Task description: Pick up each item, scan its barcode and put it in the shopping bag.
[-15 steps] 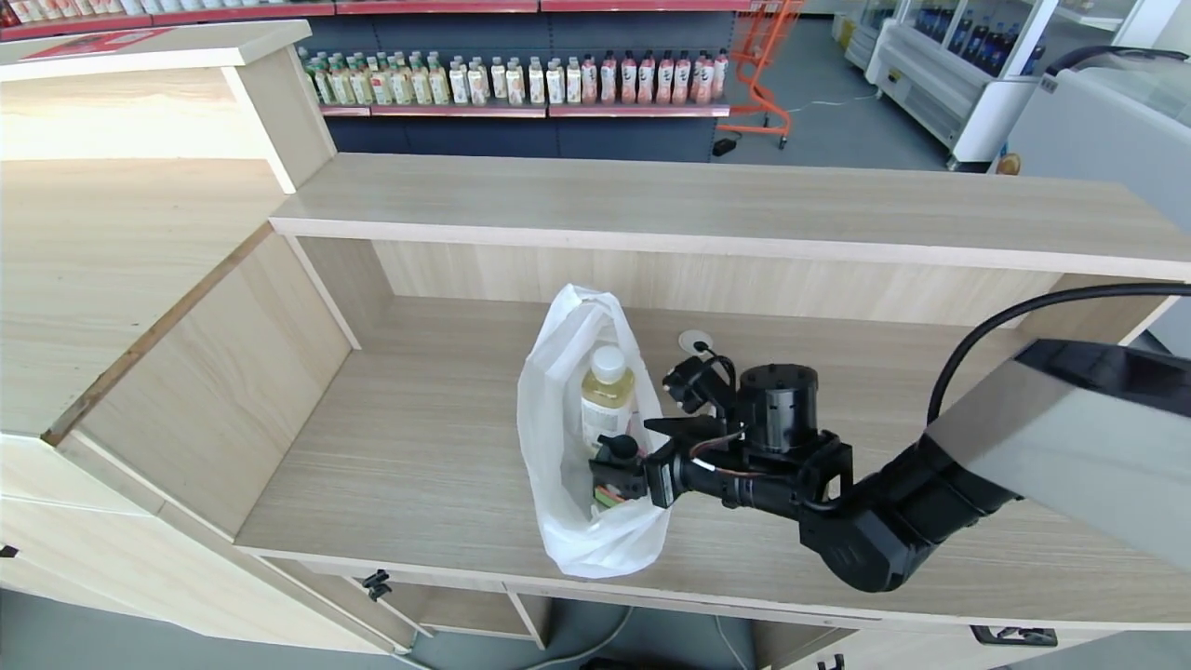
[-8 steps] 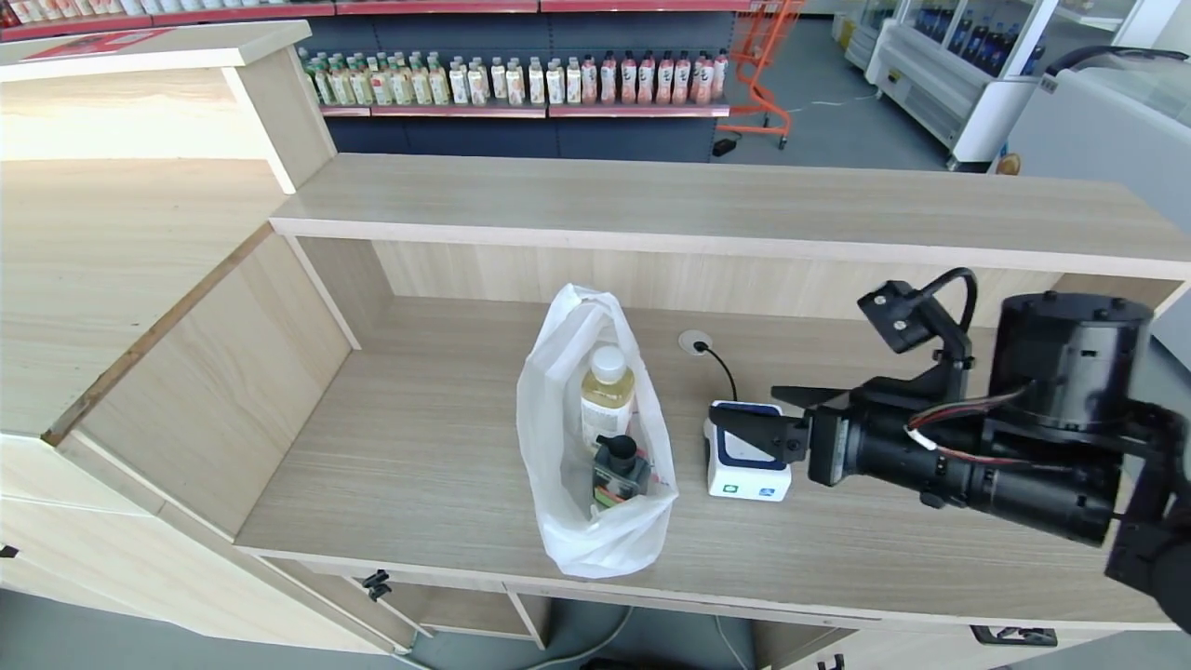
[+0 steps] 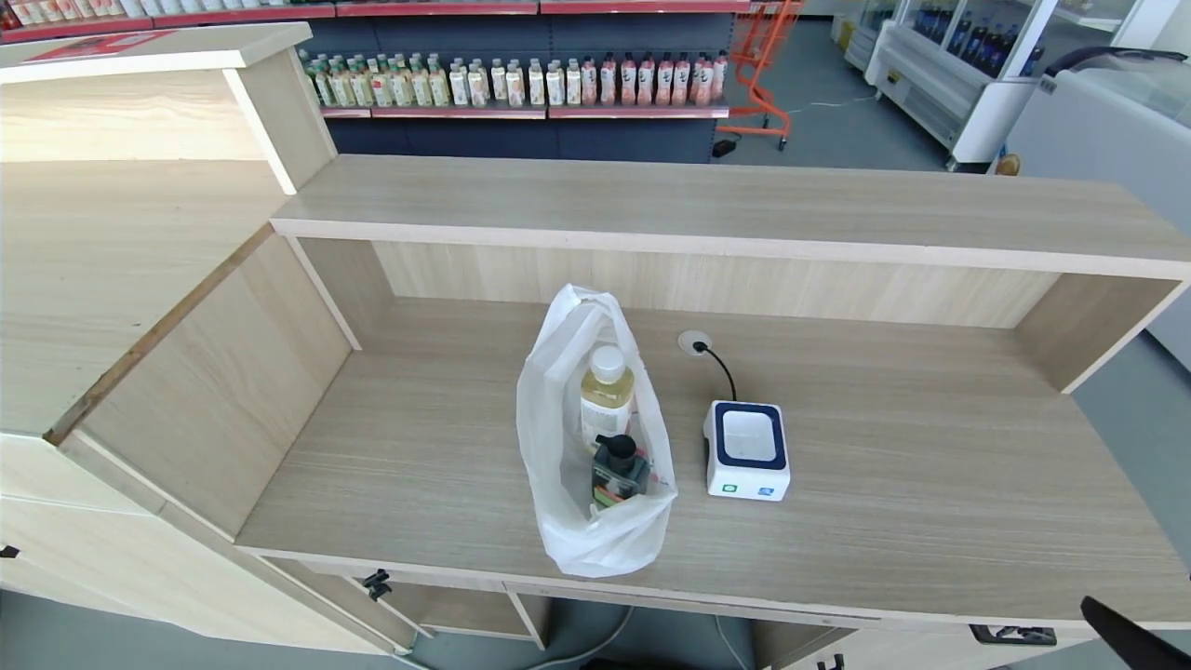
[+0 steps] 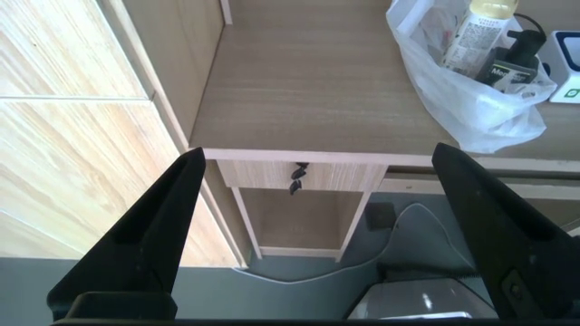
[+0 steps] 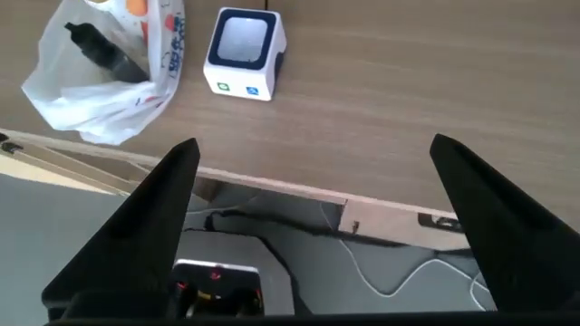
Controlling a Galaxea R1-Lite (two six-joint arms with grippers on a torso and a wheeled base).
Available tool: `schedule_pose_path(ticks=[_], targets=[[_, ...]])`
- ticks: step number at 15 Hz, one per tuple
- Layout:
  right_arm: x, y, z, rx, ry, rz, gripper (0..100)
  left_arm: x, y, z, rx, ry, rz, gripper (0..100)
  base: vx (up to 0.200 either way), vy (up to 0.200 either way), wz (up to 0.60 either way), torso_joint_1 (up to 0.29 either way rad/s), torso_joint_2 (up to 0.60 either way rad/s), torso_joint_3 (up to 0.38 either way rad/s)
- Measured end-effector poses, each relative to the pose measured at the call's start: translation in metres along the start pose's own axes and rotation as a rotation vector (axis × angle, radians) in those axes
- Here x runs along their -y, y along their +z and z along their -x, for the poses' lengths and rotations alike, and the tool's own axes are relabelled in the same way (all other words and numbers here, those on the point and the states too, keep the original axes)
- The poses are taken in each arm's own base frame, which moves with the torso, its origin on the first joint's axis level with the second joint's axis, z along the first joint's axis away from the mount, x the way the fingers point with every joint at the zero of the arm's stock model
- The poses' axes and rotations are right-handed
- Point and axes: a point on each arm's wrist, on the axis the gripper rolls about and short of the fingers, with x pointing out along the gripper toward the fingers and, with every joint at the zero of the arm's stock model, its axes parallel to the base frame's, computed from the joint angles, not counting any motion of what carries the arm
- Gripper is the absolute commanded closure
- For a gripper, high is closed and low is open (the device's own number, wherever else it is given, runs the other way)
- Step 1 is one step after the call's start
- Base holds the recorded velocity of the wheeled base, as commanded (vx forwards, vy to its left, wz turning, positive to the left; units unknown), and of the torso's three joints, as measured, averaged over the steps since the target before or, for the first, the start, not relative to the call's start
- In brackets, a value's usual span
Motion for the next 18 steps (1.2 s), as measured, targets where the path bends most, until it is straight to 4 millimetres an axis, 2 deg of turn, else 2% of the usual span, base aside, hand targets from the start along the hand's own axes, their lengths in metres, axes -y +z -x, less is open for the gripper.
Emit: schedule_pose_path(ticks=[1, 3, 4, 6, 7, 18], targets=[[0.001, -0.017, 0.017, 0.026, -0.050, 0.009, 0, 0.000, 0.000, 0.000, 0.000, 0.000, 0.000, 0, 0.000, 0.000, 0.00, 0.000, 0.00, 0.000], [0.000, -0.046, 0.037, 0.079, -0.120, 0.022, 0, 0.000, 0.000, 0.000, 0.000, 0.000, 0.000, 0, 0.000, 0.000, 0.00, 0.000, 0.00, 0.000], [-0.001, -0.058, 0.042, 0.089, -0.142, 0.030, 0, 0.000, 0.000, 0.000, 0.000, 0.000, 0.000, 0, 0.000, 0.000, 0.00, 0.000, 0.00, 0.000], [-0.002, -0.068, 0.047, 0.143, -0.161, 0.023, 0, 0.000, 0.000, 0.000, 0.000, 0.000, 0.000, 0, 0.000, 0.000, 0.00, 0.000, 0.00, 0.000], [-0.002, -0.070, 0.048, 0.164, -0.164, 0.015, 100, 0.000, 0.000, 0.000, 0.000, 0.000, 0.000, 0, 0.000, 0.000, 0.00, 0.000, 0.00, 0.000], [-0.003, -0.073, 0.051, 0.207, -0.167, 0.000, 100, 0.000, 0.000, 0.000, 0.000, 0.000, 0.000, 0, 0.000, 0.000, 0.00, 0.000, 0.00, 0.000]])
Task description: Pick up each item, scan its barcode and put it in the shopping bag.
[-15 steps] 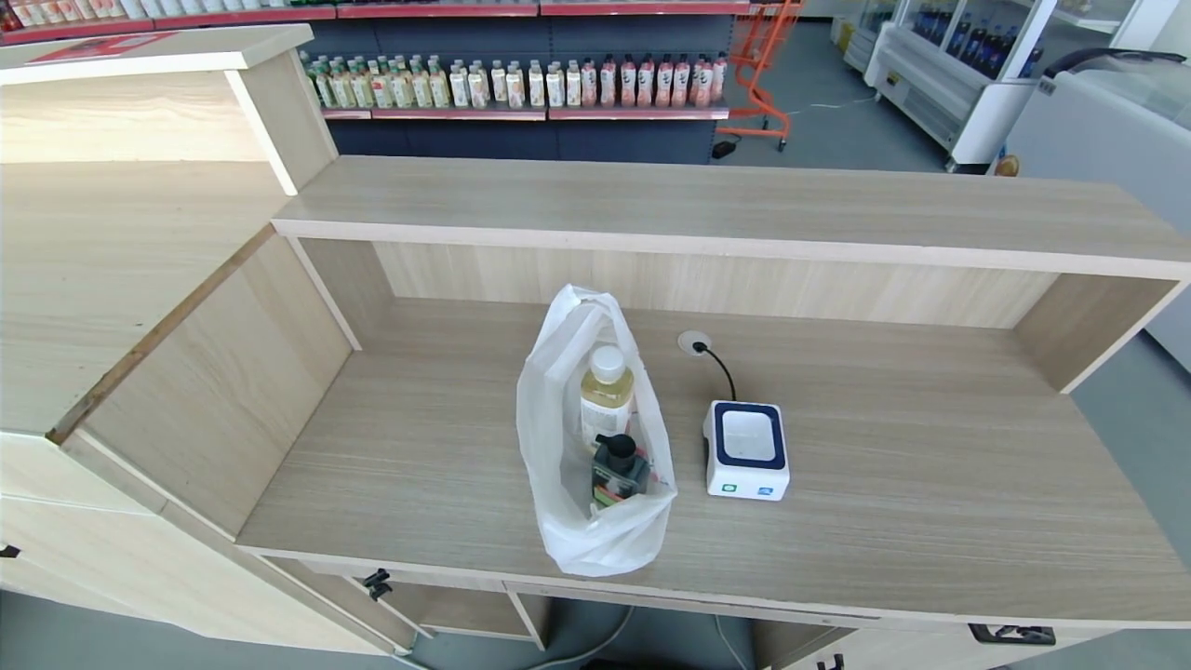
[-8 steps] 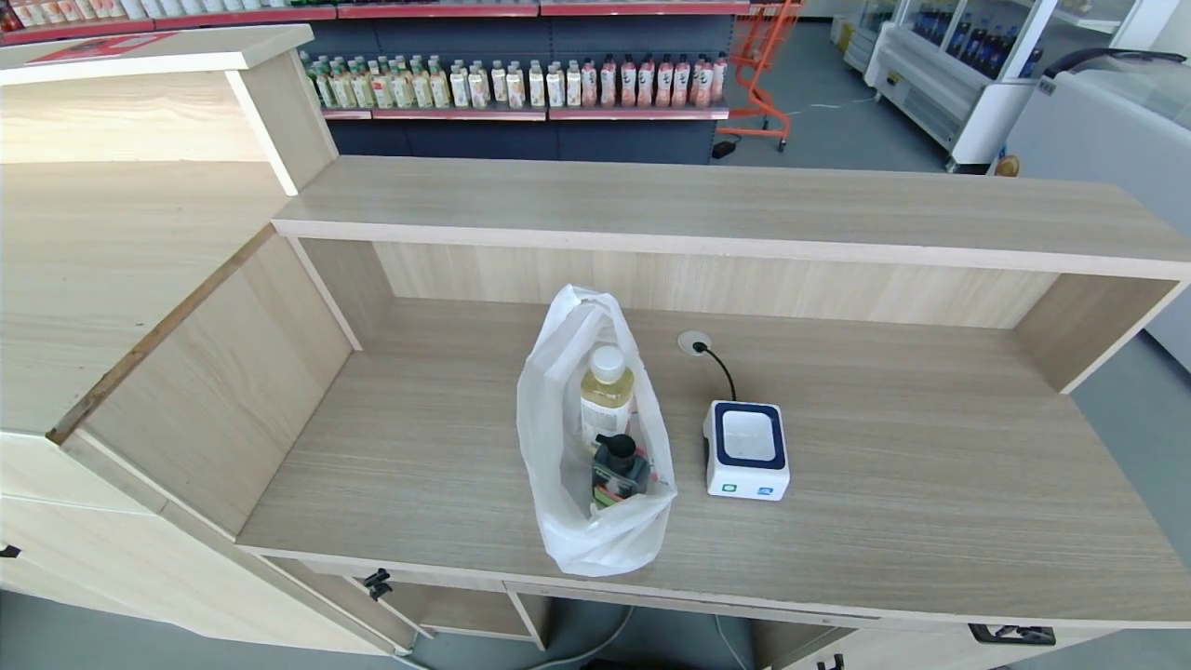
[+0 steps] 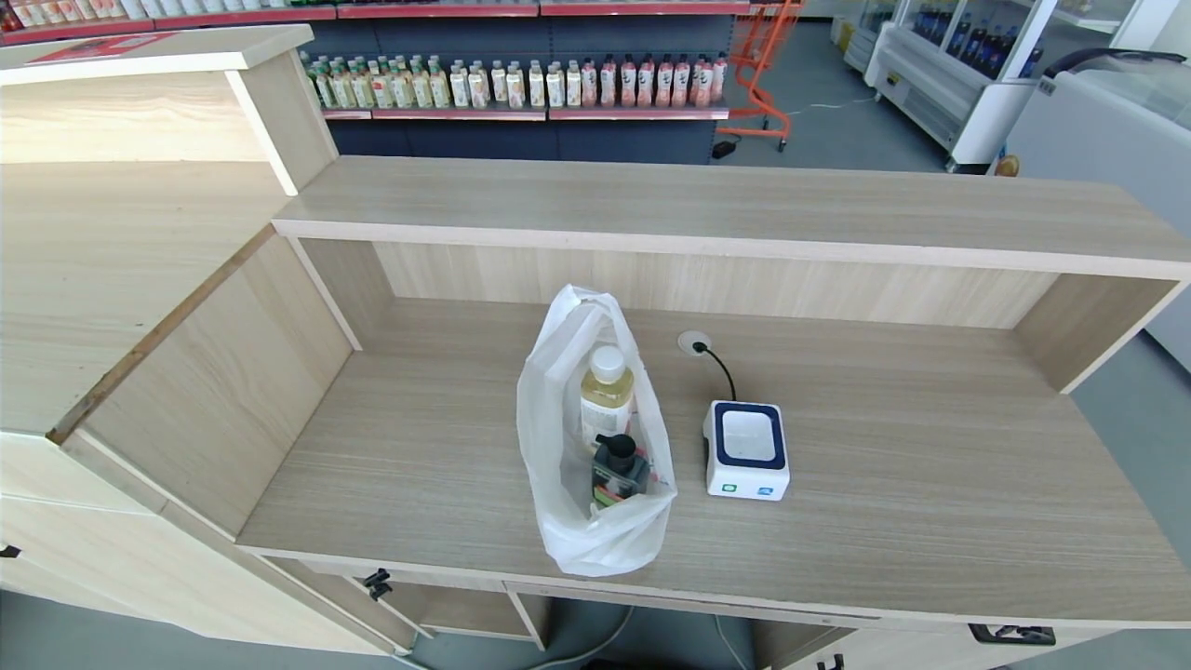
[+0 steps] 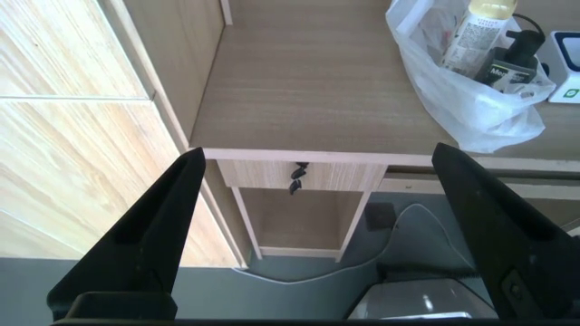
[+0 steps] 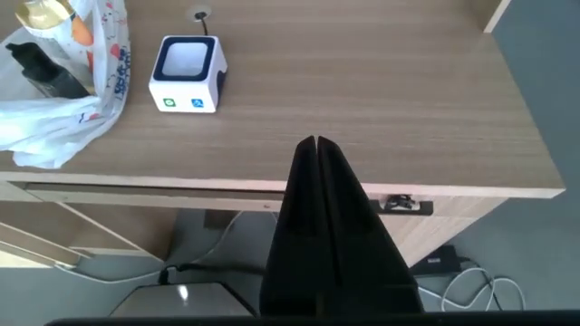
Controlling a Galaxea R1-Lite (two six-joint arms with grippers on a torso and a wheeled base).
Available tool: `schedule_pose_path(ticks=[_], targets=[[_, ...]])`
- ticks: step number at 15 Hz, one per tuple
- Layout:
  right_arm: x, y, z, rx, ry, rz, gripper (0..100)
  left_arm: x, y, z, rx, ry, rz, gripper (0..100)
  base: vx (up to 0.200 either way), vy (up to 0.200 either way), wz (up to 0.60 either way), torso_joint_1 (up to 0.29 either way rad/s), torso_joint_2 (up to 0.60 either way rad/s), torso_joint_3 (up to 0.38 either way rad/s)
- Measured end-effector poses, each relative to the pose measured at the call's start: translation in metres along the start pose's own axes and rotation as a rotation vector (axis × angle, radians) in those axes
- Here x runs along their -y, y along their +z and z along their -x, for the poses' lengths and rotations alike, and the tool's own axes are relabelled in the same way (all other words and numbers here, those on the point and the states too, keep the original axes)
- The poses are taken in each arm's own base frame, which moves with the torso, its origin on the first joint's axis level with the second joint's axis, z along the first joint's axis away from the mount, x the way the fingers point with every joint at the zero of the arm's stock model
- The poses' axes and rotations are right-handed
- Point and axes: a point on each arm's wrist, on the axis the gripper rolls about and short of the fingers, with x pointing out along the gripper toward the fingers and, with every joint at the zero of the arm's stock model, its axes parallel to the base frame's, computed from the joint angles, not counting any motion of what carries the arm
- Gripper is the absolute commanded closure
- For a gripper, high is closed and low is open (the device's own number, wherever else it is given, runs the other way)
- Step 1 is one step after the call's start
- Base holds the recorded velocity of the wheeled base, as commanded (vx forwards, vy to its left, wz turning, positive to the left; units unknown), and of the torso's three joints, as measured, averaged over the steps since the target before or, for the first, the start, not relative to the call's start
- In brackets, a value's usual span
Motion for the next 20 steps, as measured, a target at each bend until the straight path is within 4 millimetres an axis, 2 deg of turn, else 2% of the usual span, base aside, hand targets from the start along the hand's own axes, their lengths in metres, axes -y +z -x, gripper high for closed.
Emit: schedule_pose_path(ticks=[7, 20], targets=[[0.0000, 0.0000, 0.0000, 0.000, 0.001, 0.000, 100, 0.0000, 0.0000, -0.0001, -0.001, -0.002, -0.003, 0, 0.200, -0.200, 0.00, 0.002, 0.00, 0.004], [0.0000, -0.0001, 0.0000, -0.001, 0.000, 0.000, 100, 0.0001, -0.0001, -0.0001, -0.002, -0.001, 0.000, 0, 0.000, 0.000, 0.00, 0.000, 0.00, 0.000]])
